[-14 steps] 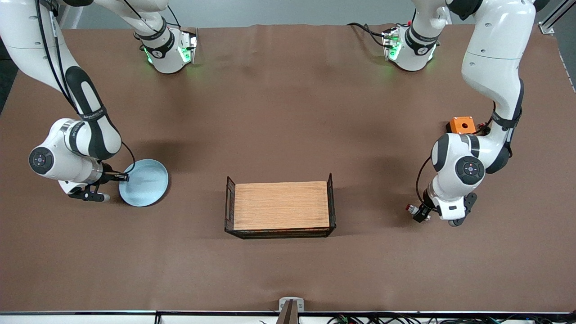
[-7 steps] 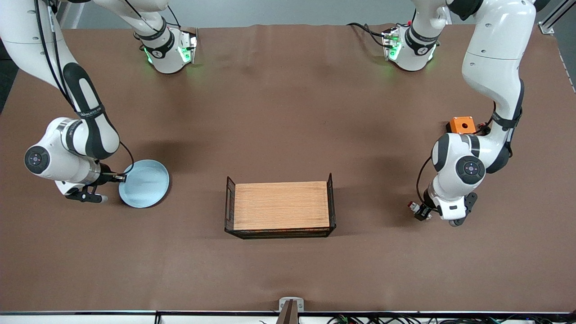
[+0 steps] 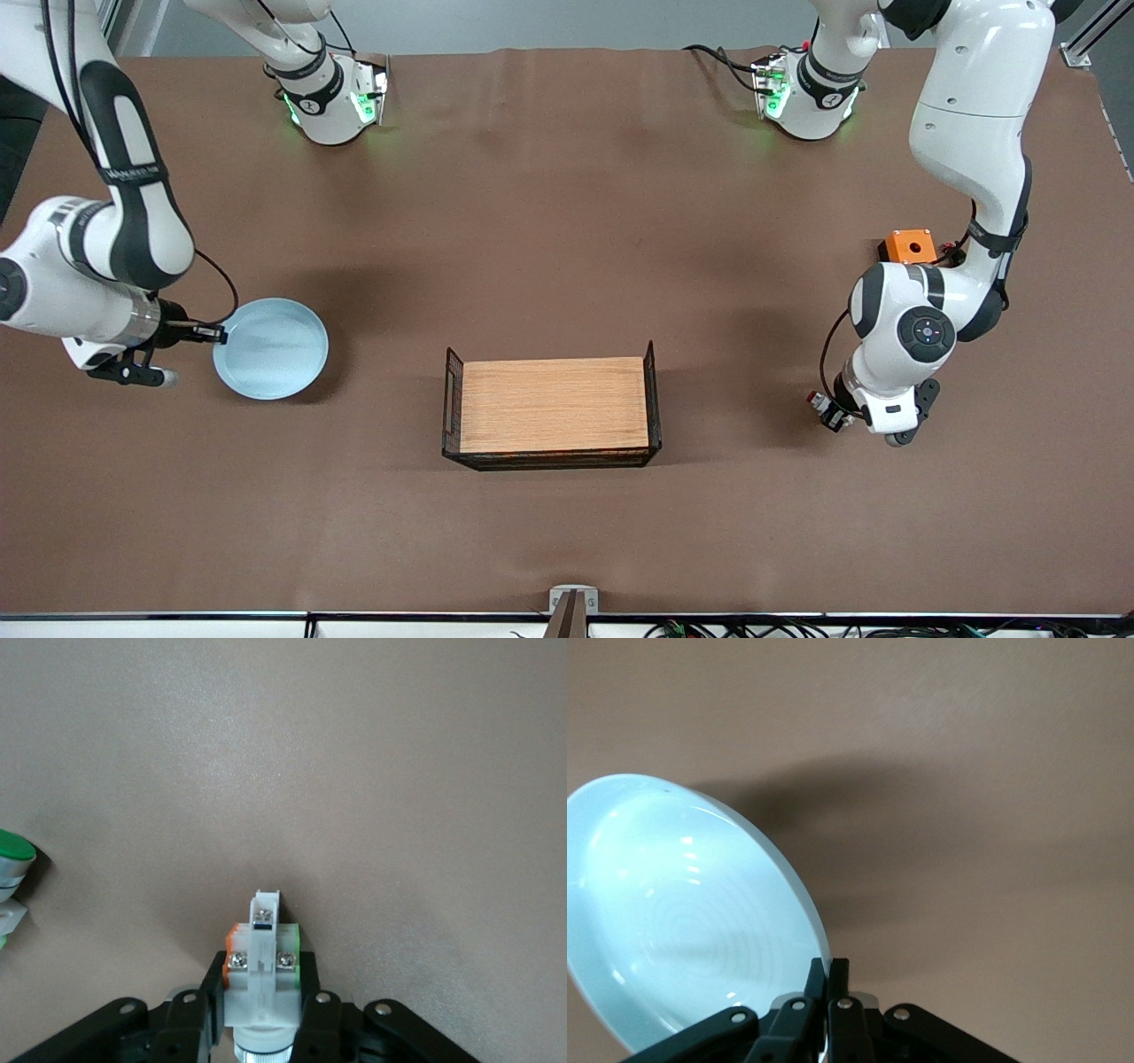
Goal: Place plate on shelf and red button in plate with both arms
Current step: 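Lift the plate with the right gripper while the left gripper lifts the button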
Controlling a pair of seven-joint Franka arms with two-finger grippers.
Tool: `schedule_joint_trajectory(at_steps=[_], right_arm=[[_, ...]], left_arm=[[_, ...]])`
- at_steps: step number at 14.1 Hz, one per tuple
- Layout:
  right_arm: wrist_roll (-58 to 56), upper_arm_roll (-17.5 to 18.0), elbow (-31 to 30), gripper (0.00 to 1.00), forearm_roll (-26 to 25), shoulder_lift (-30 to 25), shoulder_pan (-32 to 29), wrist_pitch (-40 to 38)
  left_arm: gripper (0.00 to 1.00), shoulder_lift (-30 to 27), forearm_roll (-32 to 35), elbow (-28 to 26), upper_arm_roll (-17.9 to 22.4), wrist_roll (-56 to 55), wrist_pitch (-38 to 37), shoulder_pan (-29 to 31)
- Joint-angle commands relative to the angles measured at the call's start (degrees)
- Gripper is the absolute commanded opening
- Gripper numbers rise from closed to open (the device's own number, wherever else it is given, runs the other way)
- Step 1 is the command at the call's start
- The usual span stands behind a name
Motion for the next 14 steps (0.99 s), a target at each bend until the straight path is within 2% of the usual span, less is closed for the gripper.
schedule_joint_trajectory(at_steps=[1,4,7,9,12,14], right_arm=[[0.34,-0.19,-0.99,0.00,1.98,-5.73,1.79,-5.67],[6.46,-0.11,-0.99,0.00,1.98,-11.88,4.24,-14.35],[18.32,-0.11,-0.90,0.00,1.98,-19.00,9.95,-23.50],[30.77,-0.11,0.06,0.00,2.07,-22.87,15.91,-27.73],[48.52,-0.02,5.41,0.00,2.25,-23.33,24.87,-32.66],[63.54,-0.02,8.39,0.00,2.34,-22.89,32.43,-32.23]], left_arm=[[0.12,-0.31,1.58,2.83,0.31,-1.43,-4.42,-0.69],[0.11,-0.57,1.58,8.54,0.14,-1.34,-13.91,-1.66],[0.11,-1.02,1.67,13.64,-0.12,-1.26,-22.26,-2.10],[0.11,-1.28,1.58,17.51,-0.21,-1.17,-27.54,-2.28],[0.11,-2.24,1.50,22.17,-0.30,-0.99,-34.48,-2.28],[0.11,-3.56,1.32,23.93,-0.30,-0.90,-39.67,-2.10]])
